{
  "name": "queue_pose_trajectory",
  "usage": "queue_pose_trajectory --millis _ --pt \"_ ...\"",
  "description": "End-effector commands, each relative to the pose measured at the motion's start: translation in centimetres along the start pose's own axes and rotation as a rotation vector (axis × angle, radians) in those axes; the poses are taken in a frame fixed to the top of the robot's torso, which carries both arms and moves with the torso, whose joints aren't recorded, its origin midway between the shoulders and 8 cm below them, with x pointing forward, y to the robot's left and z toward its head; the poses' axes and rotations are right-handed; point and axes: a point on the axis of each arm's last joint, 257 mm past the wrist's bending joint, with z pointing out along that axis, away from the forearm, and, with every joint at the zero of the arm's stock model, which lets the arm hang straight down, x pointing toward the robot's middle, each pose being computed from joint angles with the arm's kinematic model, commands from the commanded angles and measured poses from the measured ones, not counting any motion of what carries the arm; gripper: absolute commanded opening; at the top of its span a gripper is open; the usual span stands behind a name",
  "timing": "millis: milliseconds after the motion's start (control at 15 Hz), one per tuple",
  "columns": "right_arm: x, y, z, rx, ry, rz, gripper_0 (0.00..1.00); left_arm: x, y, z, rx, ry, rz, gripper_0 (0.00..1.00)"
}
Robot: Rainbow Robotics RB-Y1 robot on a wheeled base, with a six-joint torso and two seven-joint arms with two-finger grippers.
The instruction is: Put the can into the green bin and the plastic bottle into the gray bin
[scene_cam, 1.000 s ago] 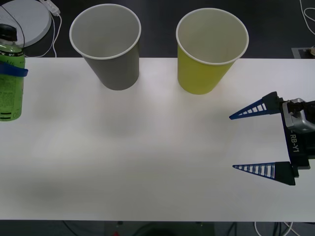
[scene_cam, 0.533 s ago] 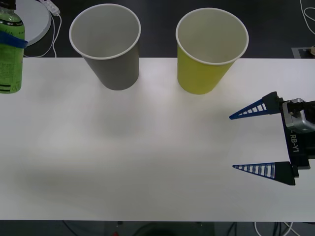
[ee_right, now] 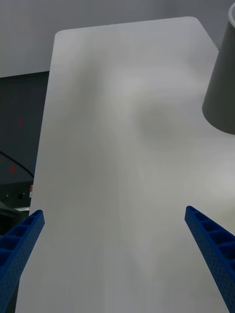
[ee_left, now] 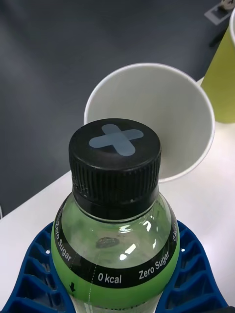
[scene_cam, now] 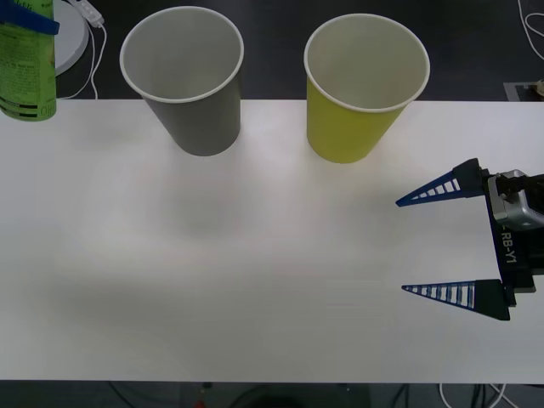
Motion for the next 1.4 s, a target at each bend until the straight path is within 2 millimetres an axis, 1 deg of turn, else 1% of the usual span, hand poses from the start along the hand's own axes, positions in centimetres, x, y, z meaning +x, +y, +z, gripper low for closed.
queue_pose_trajectory --millis 67,333,667,1133,1400 --pt "0.0 0.0 0.0 0.000 0.000 0.000 1.00 -1.5 -0.4 0.6 0.029 -0.025 -0.017 0.00" --pt "0.0 0.0 0.0 0.000 0.000 0.000 1.00 -4.0 -0.5 2.1 0.051 -0.024 0.005 0.00" --pt "0.0 0.0 0.0 0.000 0.000 0.000 1.00 -6.4 -1.1 4.3 0.084 -0.064 0.012 0.00" --pt "0.0 0.0 0.0 0.000 0.000 0.000 1.00 -10.1 -3.4 7.4 0.089 -0.054 0.065 0.00" --pt "0.0 0.0 0.0 0.000 0.000 0.000 1.00 -11.6 -4.8 9.3 0.105 -0.062 0.076 0.00"
